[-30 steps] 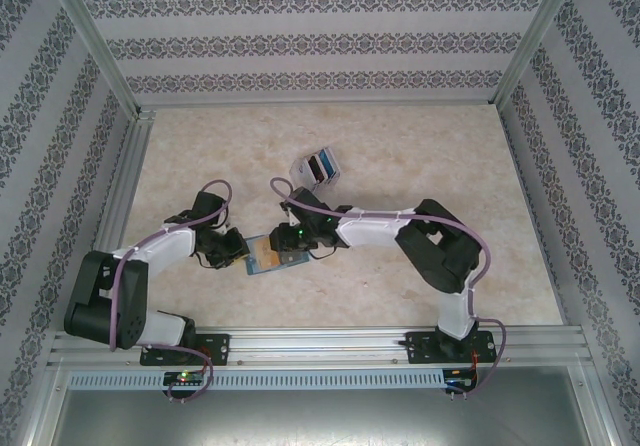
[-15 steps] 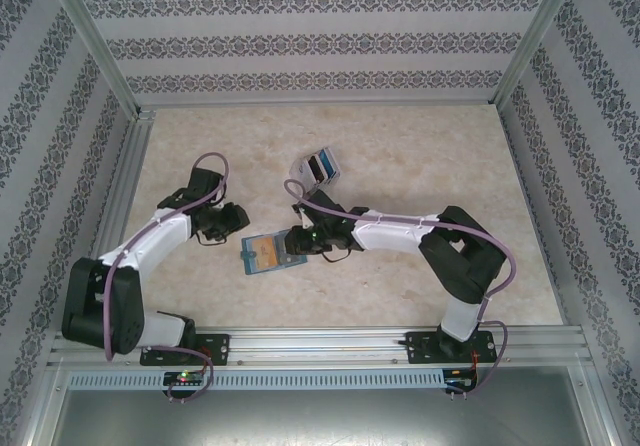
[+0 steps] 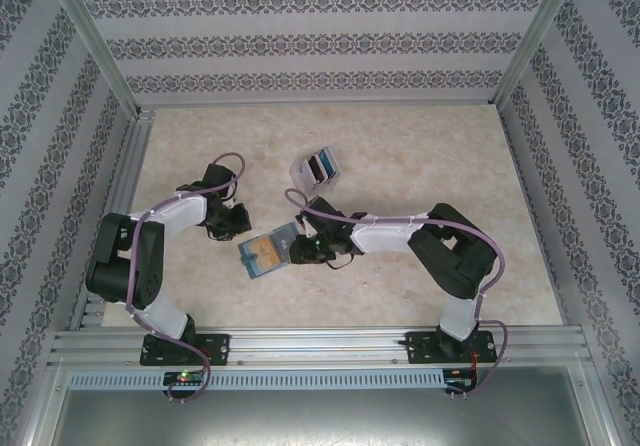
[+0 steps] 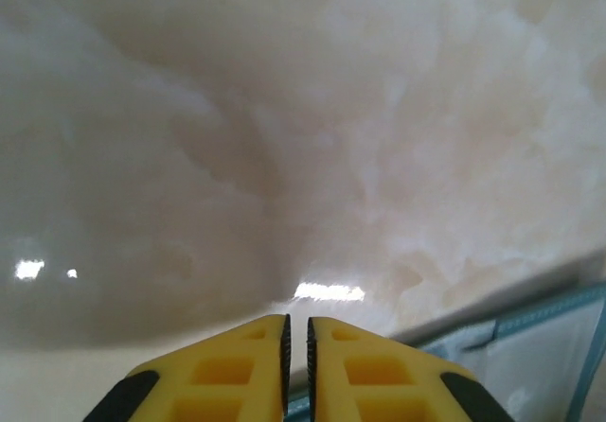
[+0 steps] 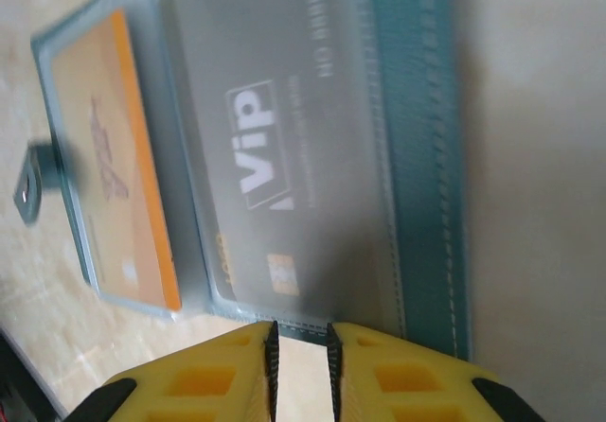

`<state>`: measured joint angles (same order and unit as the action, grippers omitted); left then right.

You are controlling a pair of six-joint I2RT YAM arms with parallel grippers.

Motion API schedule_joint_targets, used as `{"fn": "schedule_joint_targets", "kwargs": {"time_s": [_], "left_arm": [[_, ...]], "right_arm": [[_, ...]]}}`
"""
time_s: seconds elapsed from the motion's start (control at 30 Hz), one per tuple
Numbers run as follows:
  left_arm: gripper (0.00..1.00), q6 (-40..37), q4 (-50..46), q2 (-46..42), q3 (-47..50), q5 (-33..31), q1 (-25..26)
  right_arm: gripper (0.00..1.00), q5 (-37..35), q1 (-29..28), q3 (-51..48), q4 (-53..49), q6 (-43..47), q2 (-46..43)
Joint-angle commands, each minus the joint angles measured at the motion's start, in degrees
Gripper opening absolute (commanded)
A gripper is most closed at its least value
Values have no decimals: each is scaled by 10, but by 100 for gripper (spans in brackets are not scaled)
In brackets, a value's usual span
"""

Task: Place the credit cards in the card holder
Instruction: Rotate the card holder at the center of the table.

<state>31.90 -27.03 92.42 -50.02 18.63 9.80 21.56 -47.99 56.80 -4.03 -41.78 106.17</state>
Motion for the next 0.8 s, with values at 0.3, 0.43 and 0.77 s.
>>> {"fn": "schedule_joint_targets", "kwargs": {"time_s": [0.3,0.43,0.77], "left_arm": [[11,91,8,-134,130,58,53],[12,115,5,-152,132,60,80],[13,180,69,-111,105,63,158]], "right_arm": [[24,5,59,161,-31,66,111],[25,25,71,187,-35,73,128],[28,16,126,170,-89,126,27]]}}
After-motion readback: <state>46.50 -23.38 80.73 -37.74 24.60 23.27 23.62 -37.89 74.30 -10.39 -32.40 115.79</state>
